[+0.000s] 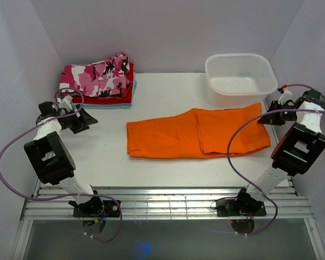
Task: Fold and stack the trousers
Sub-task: Fold the trousers
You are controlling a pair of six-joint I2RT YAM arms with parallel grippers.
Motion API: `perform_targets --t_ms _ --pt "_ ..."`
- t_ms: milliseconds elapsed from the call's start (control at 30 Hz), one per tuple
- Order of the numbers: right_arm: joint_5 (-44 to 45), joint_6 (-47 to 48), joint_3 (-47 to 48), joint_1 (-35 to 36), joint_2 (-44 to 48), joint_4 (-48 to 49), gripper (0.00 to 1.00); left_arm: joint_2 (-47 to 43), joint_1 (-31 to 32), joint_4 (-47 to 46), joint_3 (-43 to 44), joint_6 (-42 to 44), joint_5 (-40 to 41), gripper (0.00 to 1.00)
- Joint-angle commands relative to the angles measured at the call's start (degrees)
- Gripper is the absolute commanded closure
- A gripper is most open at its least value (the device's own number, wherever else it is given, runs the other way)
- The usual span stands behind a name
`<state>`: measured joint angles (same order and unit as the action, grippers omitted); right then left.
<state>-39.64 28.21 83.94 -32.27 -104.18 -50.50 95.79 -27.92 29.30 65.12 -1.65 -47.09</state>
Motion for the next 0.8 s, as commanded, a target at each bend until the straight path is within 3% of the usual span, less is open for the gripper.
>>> perform_targets --t_ms 0,100,267,400,767 --pt "-10.3 2.0 3.6 3.6 5.5 -10.0 0.92 1.1 0.4 1.8 -4.1 1.1 -0.7 0.24" --pt "-14.5 -2.1 2.5 8.7 7.9 -8.0 0.92 2.8 2.3 2.3 -6.8 1.2 -5.6 0.33" --pt "-16.0 -10.9 -3.6 17.7 11.4 2.7 0.92 3.2 10.8 1.3 -9.3 3.1 -7.8 0.24" --pt "-16.0 -20.2 -6.8 22.2 12.9 13.5 0.92 5.4 17.4 -5.4 -10.7 -1.8 -6.3 0.32" --pt "-15.7 -37.3 -12.8 32.5 13.3 33.6 0.92 14.7 29.5 -10.0 -6.1 -7.5 -2.1 0.34"
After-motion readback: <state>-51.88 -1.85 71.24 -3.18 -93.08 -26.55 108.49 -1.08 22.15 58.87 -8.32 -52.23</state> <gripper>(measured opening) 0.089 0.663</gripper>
